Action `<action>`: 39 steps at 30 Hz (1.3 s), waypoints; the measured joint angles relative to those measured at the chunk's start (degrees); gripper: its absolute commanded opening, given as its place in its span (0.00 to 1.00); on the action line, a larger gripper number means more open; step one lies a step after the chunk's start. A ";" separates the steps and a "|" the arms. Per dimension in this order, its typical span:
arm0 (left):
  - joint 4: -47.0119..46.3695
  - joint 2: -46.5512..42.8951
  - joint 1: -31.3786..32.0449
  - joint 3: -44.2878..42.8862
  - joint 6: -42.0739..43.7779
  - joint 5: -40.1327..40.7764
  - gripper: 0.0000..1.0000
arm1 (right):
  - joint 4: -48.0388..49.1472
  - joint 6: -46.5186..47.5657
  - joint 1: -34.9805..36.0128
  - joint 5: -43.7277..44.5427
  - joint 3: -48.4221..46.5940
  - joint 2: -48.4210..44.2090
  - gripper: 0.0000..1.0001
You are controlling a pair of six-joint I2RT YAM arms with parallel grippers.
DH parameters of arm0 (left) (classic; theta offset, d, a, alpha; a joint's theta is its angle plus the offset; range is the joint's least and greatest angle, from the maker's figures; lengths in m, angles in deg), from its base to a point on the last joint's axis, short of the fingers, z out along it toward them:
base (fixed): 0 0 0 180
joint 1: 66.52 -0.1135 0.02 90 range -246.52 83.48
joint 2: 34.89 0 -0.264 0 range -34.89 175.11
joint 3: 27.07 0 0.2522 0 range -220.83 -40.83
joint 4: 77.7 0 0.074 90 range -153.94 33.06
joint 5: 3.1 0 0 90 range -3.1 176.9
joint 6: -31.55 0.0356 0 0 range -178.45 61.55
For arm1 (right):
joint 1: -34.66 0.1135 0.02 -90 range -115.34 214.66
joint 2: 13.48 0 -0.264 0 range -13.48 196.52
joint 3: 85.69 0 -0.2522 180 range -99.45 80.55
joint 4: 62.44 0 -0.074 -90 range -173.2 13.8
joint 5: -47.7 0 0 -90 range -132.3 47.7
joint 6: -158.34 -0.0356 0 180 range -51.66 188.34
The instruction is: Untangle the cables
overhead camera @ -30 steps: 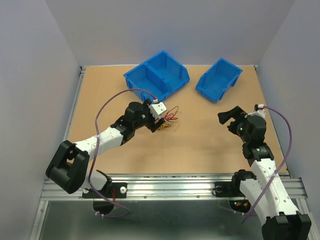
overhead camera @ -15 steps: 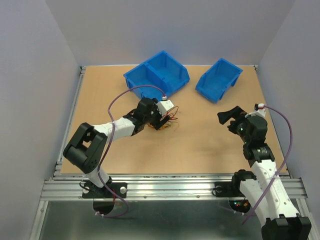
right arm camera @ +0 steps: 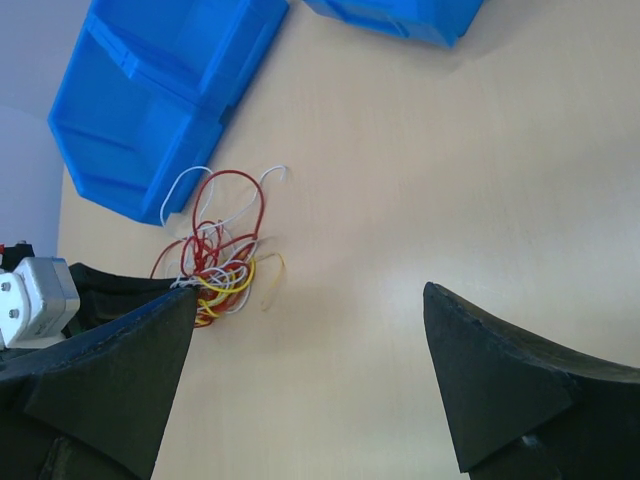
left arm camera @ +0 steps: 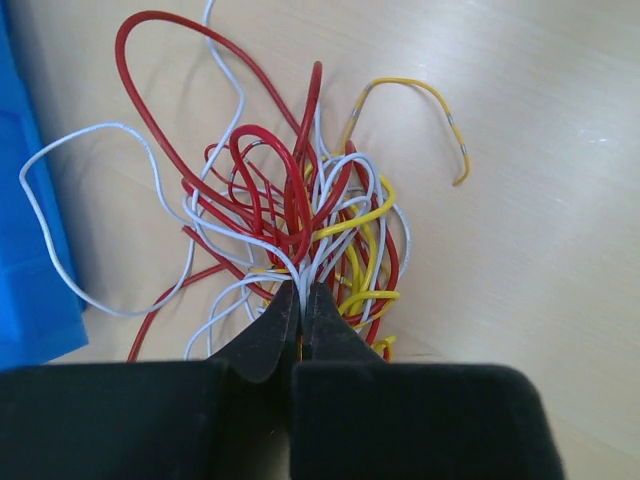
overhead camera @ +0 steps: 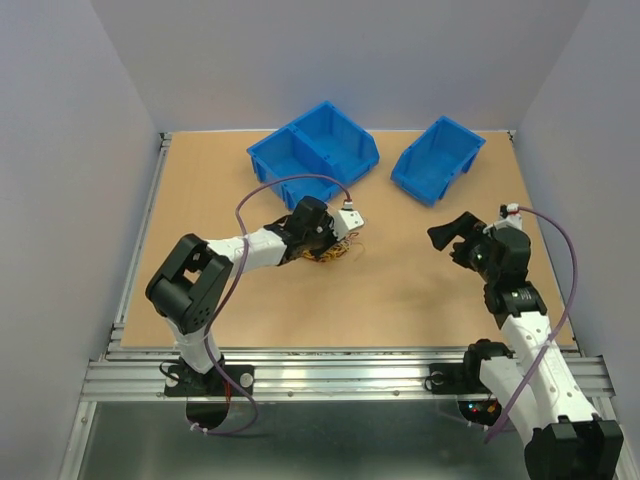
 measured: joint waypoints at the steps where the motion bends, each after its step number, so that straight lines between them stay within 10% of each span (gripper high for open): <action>1: 0.28 -0.11 0.22 0.00 0.15 -1.09 0.00 | 0.24 0.04 0.00 -0.55 0.00 0.42 0.99; 16: 3.08 -16.81 0.94 5.60 1.55 -17.38 0.00 | 7.61 1.79 13.46 -3.54 -1.66 16.13 0.89; 39: 3.67 -17.94 0.94 7.15 2.21 -19.52 0.00 | 17.16 7.08 27.54 -1.62 -9.97 30.38 0.70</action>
